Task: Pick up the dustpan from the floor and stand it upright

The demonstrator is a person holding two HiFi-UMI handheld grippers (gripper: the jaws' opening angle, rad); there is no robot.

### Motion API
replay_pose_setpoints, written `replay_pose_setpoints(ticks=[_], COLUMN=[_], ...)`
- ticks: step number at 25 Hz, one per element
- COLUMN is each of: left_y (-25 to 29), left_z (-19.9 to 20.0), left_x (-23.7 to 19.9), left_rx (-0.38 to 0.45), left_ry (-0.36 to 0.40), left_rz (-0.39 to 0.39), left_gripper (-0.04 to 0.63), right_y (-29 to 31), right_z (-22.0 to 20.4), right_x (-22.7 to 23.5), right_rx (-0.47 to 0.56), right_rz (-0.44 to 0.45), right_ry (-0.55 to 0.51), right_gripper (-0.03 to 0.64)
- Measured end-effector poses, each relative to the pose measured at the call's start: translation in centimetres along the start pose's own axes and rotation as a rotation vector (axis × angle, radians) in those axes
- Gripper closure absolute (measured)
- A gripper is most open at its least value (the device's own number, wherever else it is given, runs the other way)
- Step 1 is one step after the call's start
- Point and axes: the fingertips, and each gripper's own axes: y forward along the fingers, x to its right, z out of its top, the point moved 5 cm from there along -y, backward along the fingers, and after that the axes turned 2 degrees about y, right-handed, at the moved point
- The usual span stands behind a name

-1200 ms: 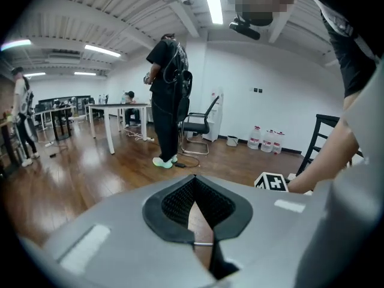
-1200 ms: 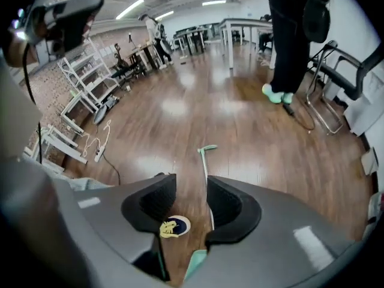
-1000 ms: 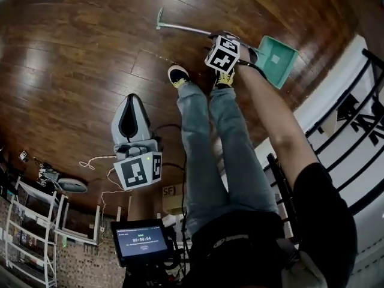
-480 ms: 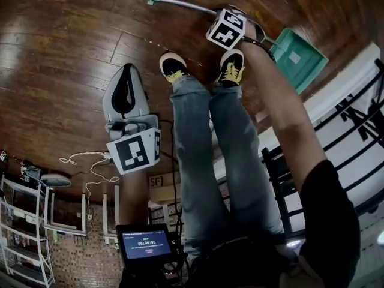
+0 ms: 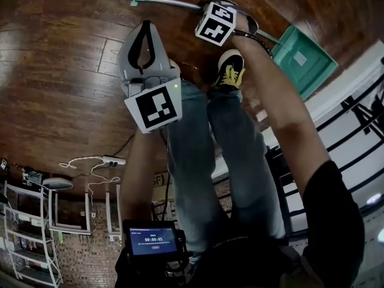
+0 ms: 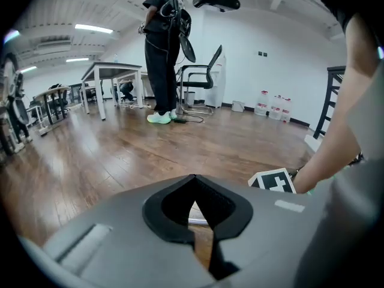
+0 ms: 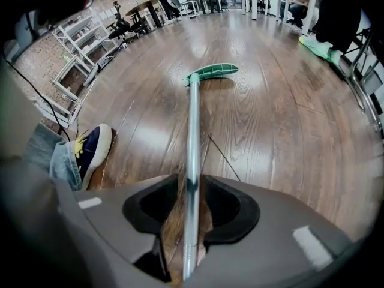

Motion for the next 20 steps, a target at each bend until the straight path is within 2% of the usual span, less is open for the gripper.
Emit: replay_pose_setpoints(ticks=[2, 4, 7, 10, 15, 20], left_y=[0.7, 1.2, 1.1, 0.2, -3.4, -7.3], left_z=[-0.5, -0.8, -0.4, 0.9, 5.3, 12.4], left_x=[-0.2, -0.5, -0.9, -1.7, -2.2, -0.4], left_rx=[-0.004, -0.008, 0.004, 0.012, 0.048, 0.112], left_ry=[-0.014, -0.017, -0.038, -0.042, -0.062, -0.049], left_rz=[0.021, 0.032, 0.052, 0.069, 0.100, 0.081], left_gripper=[0.577, 0.577, 0.577, 0.577, 0.577, 0.577], right_y=[0.8, 1.8, 2.3, 0.7, -7.5, -18.1], right_z=[0.3, 0.2, -0.1, 0.3, 1.2, 1.5], right_x=[-0.2, -0.7, -0.8, -0.3, 0.7, 1.6], right_rx=[-0.009, -0.041, -0.055, -0.027, 0.088, 0.264], right_rz=[0.000, -0.014, -0.034, -0.068, -0.107, -0.179], right_ry=[-0.013, -0.033, -0.015, 0.009, 0.057, 0.117], right_gripper=[0.474, 0.530, 0.537, 0.540, 0.540, 0.543])
